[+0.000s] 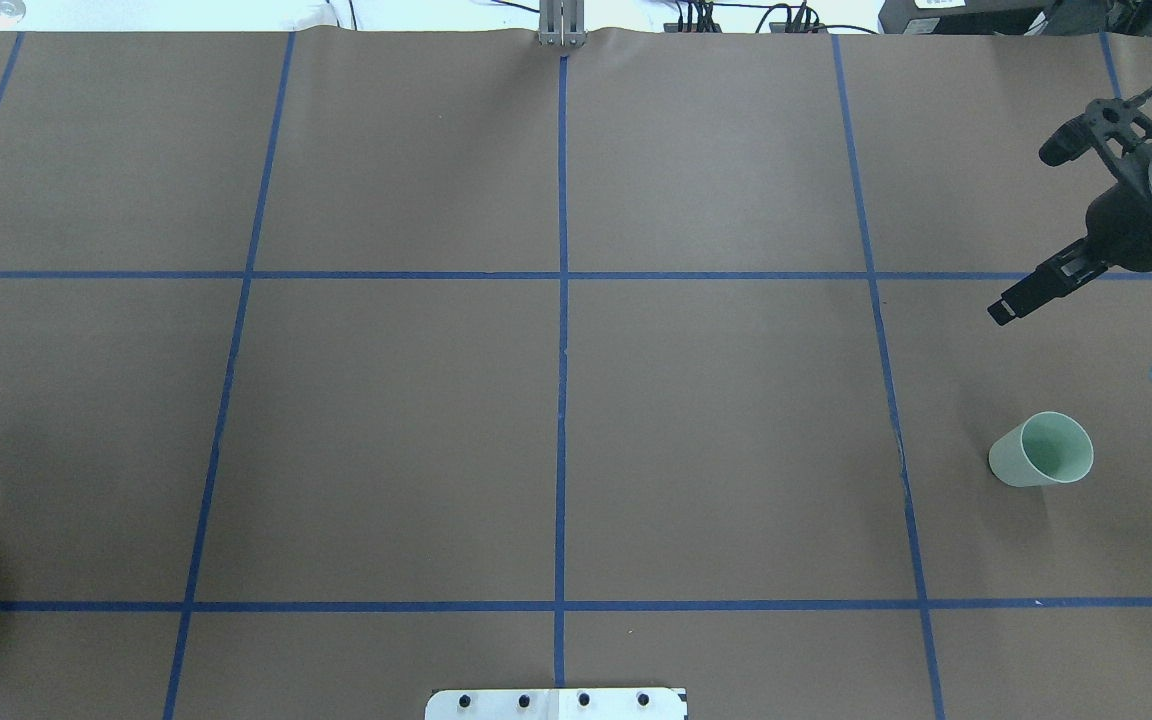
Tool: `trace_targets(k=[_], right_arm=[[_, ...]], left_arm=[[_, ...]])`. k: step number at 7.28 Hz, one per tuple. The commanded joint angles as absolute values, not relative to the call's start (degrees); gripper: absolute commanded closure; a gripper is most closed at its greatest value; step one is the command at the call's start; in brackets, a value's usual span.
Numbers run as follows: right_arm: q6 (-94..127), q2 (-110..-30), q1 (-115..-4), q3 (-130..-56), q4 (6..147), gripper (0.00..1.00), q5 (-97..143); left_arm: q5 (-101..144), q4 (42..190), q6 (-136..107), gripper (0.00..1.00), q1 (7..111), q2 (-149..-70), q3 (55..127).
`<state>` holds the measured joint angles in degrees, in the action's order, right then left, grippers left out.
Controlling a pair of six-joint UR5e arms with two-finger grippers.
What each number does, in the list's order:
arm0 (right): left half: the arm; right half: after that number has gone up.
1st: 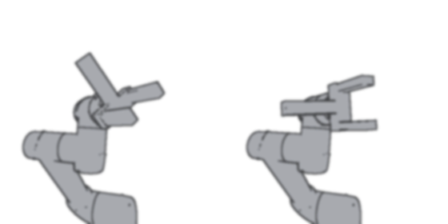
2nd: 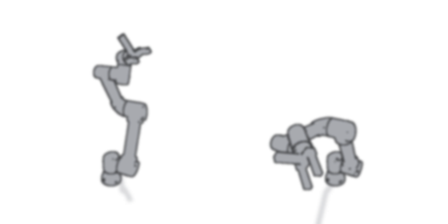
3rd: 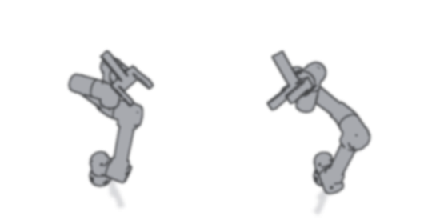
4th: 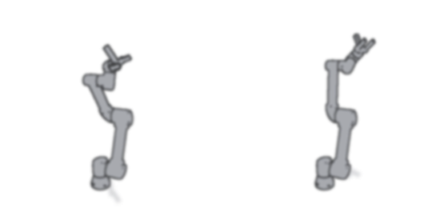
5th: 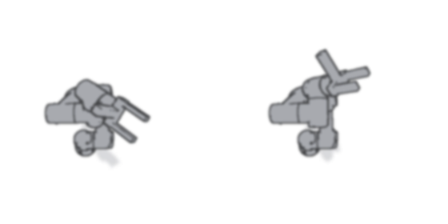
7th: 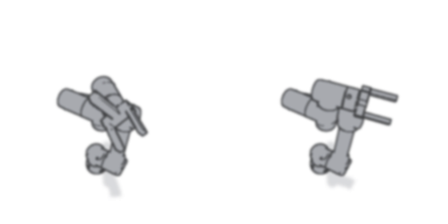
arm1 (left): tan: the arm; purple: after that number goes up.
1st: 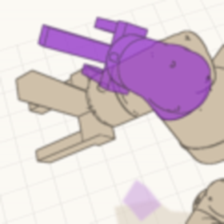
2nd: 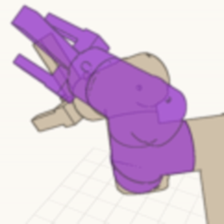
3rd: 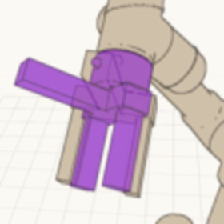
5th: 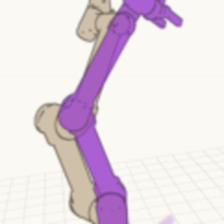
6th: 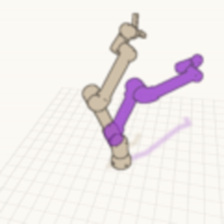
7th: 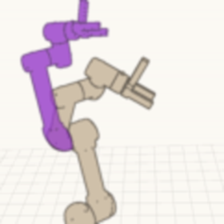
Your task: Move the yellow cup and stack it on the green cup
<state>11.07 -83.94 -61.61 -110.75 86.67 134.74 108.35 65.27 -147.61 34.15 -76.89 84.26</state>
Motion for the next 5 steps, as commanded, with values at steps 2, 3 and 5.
trace_targets(k=[2,3,5], right_arm=[[11.07,-83.94,-61.61,-110.83,86.75,0.0,134.82],[11.07,-83.94,-61.61,-110.92,86.75,0.0,134.91],[11.07,-83.85,-61.61,-110.92,86.66,0.0,134.91]], left_arm=[[108.11,65.48,-146.26,0.73,34.1,-74.98,84.63],[108.02,65.48,-144.42,0.77,34.19,-72.27,87.07],[107.58,65.48,-137.94,0.81,34.63,-63.76,98.21]])
